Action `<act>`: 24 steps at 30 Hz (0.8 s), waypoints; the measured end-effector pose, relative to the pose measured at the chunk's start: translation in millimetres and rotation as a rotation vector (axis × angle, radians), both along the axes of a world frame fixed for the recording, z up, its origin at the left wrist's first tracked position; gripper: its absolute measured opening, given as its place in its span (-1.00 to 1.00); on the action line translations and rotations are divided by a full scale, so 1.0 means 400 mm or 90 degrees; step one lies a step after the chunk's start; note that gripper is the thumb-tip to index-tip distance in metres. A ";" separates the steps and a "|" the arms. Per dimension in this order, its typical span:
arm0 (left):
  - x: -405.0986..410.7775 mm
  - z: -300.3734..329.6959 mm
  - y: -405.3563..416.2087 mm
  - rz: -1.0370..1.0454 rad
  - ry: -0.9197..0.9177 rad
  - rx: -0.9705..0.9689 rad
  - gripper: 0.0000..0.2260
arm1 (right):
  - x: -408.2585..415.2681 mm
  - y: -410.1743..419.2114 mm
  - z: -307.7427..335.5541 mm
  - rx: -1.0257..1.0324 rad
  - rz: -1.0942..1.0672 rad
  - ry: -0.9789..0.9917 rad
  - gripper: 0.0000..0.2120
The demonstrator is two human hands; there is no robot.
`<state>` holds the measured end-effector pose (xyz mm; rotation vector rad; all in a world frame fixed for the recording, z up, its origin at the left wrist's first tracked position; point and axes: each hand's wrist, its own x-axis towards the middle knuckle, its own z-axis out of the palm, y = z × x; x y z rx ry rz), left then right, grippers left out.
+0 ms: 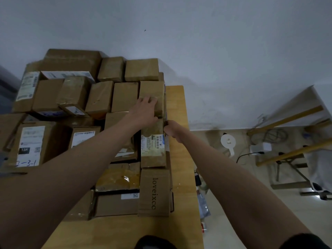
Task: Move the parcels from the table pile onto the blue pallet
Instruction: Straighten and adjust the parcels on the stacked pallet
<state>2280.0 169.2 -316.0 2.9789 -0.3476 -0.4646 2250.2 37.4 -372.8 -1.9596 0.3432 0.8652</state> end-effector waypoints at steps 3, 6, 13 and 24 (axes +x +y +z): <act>-0.009 0.015 0.003 -0.004 -0.005 -0.015 -0.27 | -0.014 -0.020 0.004 -0.035 -0.013 -0.004 -0.72; -0.039 0.033 0.003 -0.020 -0.033 -0.035 -0.30 | -0.049 -0.051 0.000 -0.091 0.029 0.080 -0.64; -0.121 0.060 -0.003 -0.050 -0.060 0.011 -0.62 | -0.157 -0.052 -0.002 0.011 0.093 0.272 -0.72; -0.184 0.010 0.004 -0.092 0.019 0.073 -0.46 | -0.201 -0.012 -0.073 -0.056 0.075 0.238 -0.66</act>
